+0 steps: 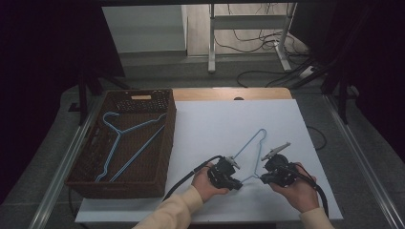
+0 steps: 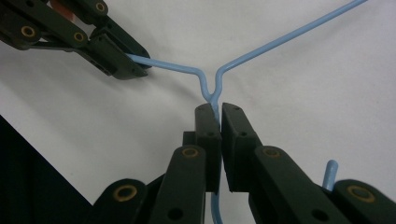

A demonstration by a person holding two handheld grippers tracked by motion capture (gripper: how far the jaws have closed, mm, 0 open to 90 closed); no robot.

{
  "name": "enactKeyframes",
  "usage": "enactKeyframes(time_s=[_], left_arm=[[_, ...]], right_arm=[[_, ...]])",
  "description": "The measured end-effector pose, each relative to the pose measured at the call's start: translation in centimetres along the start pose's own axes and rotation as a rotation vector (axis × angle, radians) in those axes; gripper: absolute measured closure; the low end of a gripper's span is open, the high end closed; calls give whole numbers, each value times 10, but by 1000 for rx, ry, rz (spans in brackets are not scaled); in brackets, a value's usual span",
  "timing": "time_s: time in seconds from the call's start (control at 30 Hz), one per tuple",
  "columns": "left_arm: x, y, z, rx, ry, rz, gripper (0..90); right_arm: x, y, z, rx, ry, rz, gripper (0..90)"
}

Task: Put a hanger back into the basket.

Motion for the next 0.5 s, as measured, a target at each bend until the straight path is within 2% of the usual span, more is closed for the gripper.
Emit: enactKeyframes(time_s=[0.07,0.1,0.13,0.23,0.3,0.37,0.43,0.5], left_arm=[[0,3,0,8,3,-1,863],[-1,5,0,13,6,0,863],[-1,7,-1,17,5,-4,864],[-1,19,-2,53,17,-3,864],[-2,32,-3,91,32,6,865],[-4,46,-4,129,48,14,865],[-7,61,-6,170,61,23,865],[-9,76,-6,198,68,22,865]], right_arm=[[0,2,0,24,1,-1,847],[1,4,0,54,-2,-3,814],[2,8,0,106,-18,-7,737],[11,30,3,302,-73,-8,621],[20,51,9,485,-125,24,547],[31,71,19,630,-196,30,511],[41,84,30,711,-247,42,499],[49,89,39,731,-283,22,497]])
Point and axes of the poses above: each handheld gripper's, and its own axes: y roughly backward along the jaws, z roughly out of its underside, x roughly to its right, the point moved 1 cm from there along -y, roughly forward along the jaws, and after that the axes turned 3 degrees about -z, right-handed, at the moved point
